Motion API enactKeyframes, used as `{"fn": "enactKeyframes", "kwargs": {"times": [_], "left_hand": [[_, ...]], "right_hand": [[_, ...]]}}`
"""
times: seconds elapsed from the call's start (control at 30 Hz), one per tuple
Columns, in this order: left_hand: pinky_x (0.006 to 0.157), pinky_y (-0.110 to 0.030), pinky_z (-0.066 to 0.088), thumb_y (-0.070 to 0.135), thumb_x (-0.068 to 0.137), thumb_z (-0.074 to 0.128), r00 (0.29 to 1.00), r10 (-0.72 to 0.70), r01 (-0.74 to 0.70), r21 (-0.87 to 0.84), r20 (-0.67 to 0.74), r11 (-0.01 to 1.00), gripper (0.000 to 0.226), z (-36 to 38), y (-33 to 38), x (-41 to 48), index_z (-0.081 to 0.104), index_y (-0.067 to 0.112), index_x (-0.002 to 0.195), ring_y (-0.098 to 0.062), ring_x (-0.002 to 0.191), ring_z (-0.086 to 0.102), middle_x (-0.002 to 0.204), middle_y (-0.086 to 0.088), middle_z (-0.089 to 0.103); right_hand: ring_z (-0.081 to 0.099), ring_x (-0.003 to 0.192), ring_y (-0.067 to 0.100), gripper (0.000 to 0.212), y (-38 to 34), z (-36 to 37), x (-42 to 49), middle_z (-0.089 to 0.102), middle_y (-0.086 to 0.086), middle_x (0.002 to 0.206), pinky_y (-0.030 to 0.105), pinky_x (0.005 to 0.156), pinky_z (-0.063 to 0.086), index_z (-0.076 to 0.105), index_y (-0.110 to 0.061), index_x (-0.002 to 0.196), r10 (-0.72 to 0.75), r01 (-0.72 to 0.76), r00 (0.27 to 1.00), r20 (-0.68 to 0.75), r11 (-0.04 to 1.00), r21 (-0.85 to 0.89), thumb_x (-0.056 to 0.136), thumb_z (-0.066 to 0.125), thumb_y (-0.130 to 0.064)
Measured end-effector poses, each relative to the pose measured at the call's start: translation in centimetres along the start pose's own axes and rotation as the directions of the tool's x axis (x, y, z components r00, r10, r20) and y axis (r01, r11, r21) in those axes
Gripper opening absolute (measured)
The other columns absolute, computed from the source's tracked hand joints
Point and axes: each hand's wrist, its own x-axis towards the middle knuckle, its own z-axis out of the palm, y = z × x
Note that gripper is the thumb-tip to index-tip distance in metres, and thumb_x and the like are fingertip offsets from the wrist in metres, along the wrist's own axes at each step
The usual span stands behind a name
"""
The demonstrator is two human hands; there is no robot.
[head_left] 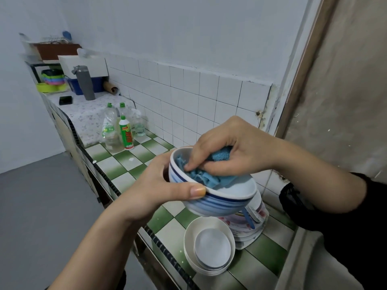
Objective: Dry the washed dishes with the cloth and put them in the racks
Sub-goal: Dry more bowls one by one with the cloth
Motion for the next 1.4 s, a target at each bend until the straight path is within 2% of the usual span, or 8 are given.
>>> {"fn": "enactKeyframes", "kwargs": {"times": [0.2,0.47,0.6,0.73,0.9,0.97,1.23,1.4], "left_hand": [[0.074,-0.026,0.054,0.055,0.041,0.091,0.999,0.006,-0.006,-0.003,-0.044,1.000,0.078,-0.2,0.0,0.4,0.071,0.012,0.103,-0.021,0.087,0.068,0.095,-0.007,0.072],[0.080,-0.031,0.055,0.040,0.033,0.094,0.987,0.014,0.016,0.189,-0.160,0.982,0.101,0.7,-1.1,0.8,0.058,0.008,0.122,-0.023,0.097,0.069,0.105,-0.011,0.071],[0.085,-0.036,0.056,0.053,0.031,0.089,0.955,0.069,0.071,0.451,-0.288,0.890,0.098,1.5,-1.9,0.4,0.055,0.031,0.120,-0.010,0.097,0.067,0.103,0.012,0.070],[0.080,-0.018,0.051,0.064,0.030,0.083,0.908,0.146,0.110,0.560,-0.392,0.821,0.089,1.2,-2.9,0.0,0.047,0.047,0.109,0.006,0.094,0.060,0.102,0.029,0.061],[0.075,0.001,0.038,0.064,0.033,0.082,0.874,0.253,0.046,0.588,-0.415,0.807,0.084,1.2,-2.9,-0.7,0.041,0.057,0.106,0.014,0.100,0.053,0.108,0.039,0.053],[0.076,0.000,0.039,0.062,0.035,0.082,0.872,0.284,0.023,0.612,-0.399,0.791,0.083,1.3,-3.1,-0.8,0.042,0.054,0.108,0.014,0.100,0.054,0.109,0.038,0.053],[0.093,-0.037,0.051,0.045,0.044,0.091,0.905,0.323,-0.034,0.709,-0.278,0.704,0.110,1.1,-3.6,-1.3,0.041,0.019,0.138,-0.012,0.121,0.056,0.131,0.011,0.055],[0.095,-0.029,0.049,0.056,0.038,0.081,0.908,0.299,-0.006,0.708,-0.292,0.707,0.116,0.9,-3.7,-2.2,0.039,0.021,0.141,-0.007,0.119,0.055,0.129,0.011,0.055]], "right_hand": [[0.069,0.079,0.009,0.024,-0.4,-0.7,0.3,0.075,-0.011,0.087,0.034,0.073,0.054,0.079,-0.023,0.094,0.073,-0.060,0.990,0.117,0.991,-0.116,0.079,0.064,-0.013],[0.061,0.069,-0.002,0.025,0.1,-1.4,-0.1,0.073,-0.003,0.076,0.014,0.068,0.047,0.075,-0.029,0.081,0.263,-0.354,0.904,0.339,0.903,0.243,0.079,0.070,-0.004],[0.065,0.062,0.008,0.022,1.0,0.0,-0.3,0.070,0.001,0.069,0.018,0.062,0.052,0.078,-0.020,0.069,0.390,-0.496,0.868,0.308,0.650,0.575,0.069,0.063,-0.003],[0.065,0.062,0.016,0.007,2.1,1.1,-0.8,0.068,0.008,0.071,0.025,0.061,0.056,0.075,-0.013,0.066,0.517,-0.475,0.761,0.391,0.035,0.879,0.066,0.070,-0.009],[0.070,0.084,0.024,0.042,3.9,1.8,-1.9,0.072,0.013,0.102,0.034,0.079,0.057,0.078,-0.010,0.093,0.560,-0.358,0.741,0.372,-0.140,0.923,0.054,0.085,-0.025],[0.068,0.102,0.027,0.065,3.8,2.1,-2.5,0.067,0.014,0.121,0.039,0.089,0.054,0.072,-0.010,0.114,0.480,-0.320,0.816,0.320,-0.085,0.944,0.052,0.090,-0.015],[0.063,0.113,0.008,0.063,0.8,5.6,-2.3,0.062,-0.004,0.131,0.033,0.099,0.052,0.054,-0.042,0.126,0.480,-0.377,0.876,-0.051,0.748,0.546,0.079,0.075,-0.005],[0.065,0.111,0.015,0.051,-0.1,5.3,-2.2,0.066,-0.001,0.122,0.041,0.099,0.052,0.061,-0.041,0.119,0.418,-0.418,0.901,0.113,0.769,0.485,0.077,0.069,-0.015]]}}
